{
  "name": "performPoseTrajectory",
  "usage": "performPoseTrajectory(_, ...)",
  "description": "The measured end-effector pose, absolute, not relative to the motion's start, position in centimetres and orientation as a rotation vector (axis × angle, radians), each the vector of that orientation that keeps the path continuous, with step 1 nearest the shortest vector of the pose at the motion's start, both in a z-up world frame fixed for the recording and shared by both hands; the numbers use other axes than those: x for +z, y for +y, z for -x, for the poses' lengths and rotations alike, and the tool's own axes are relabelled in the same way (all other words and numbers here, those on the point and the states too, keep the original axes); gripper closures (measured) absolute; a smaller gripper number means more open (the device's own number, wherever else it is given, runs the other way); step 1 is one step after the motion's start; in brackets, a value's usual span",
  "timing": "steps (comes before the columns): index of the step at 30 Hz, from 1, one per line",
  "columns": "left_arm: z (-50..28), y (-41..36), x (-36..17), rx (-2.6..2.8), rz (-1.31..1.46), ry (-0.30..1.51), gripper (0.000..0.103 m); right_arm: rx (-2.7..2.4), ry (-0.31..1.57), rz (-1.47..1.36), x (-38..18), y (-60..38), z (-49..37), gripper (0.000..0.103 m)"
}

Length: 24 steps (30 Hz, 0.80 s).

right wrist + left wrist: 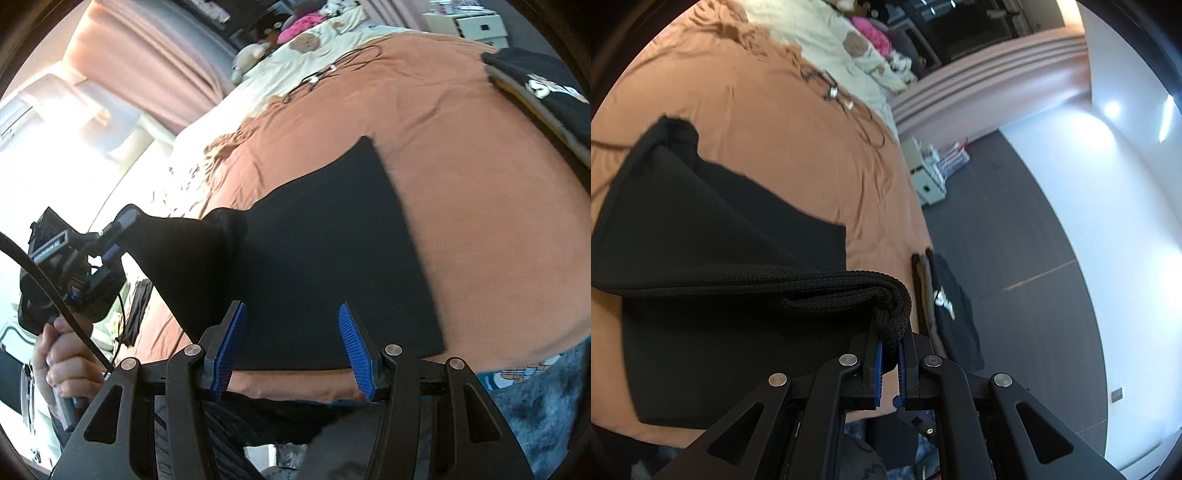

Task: Fold small clothes
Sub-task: 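Lay the folded shirt down with the left tool and open it, then lift both open tools away from the folded black shirt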

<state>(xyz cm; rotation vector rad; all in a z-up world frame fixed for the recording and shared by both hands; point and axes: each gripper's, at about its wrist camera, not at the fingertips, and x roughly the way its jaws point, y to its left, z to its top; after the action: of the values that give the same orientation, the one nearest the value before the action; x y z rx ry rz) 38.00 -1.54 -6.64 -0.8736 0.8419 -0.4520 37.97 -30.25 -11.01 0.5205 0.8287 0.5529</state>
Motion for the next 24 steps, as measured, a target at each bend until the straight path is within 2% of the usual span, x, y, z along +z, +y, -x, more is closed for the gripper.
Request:
performPoseTrajectory(7,-39.6,-7.3,-9.4,-0.492,0.826,0.941,0.097,0.508,0.841,-0.554,-11.4,-32.8,-36.9,0.053)
performPoseTrajectory(9,-39.9,-8.5,-10.2,-0.479,0.795,0.988,0.094,0.495,0.845,-0.556,-11.2,-33.3,-36.4,0.053)
performPoseTrajectory(10,-40.1,-9.2,-10.9,-0.469,0.78,1.023,0.091,0.489,0.846,-0.557,-11.1,-33.6,-36.2,0.053)
performPoseTrajectory(13,-39.9,-10.0,-12.0,-0.507,0.802,1.062,0.069,0.463,0.85,-0.556,-10.8,-34.4,-35.6,0.053)
performPoseTrajectory(15,-39.5,-10.2,-11.7,-0.5,0.766,1.074,0.036,0.46,0.85,-0.551,-10.6,-35.1,-35.0,0.053)
performPoseTrajectory(17,-39.1,-10.2,-11.0,-0.497,0.733,1.056,0.025,0.459,0.852,-0.54,-10.4,-35.1,-34.8,0.053)
performPoseTrajectory(24,-37.9,-7.9,-8.2,-0.466,0.66,1.012,0.023,0.492,0.855,-0.49,-9.6,-33.4,-35.0,0.053)
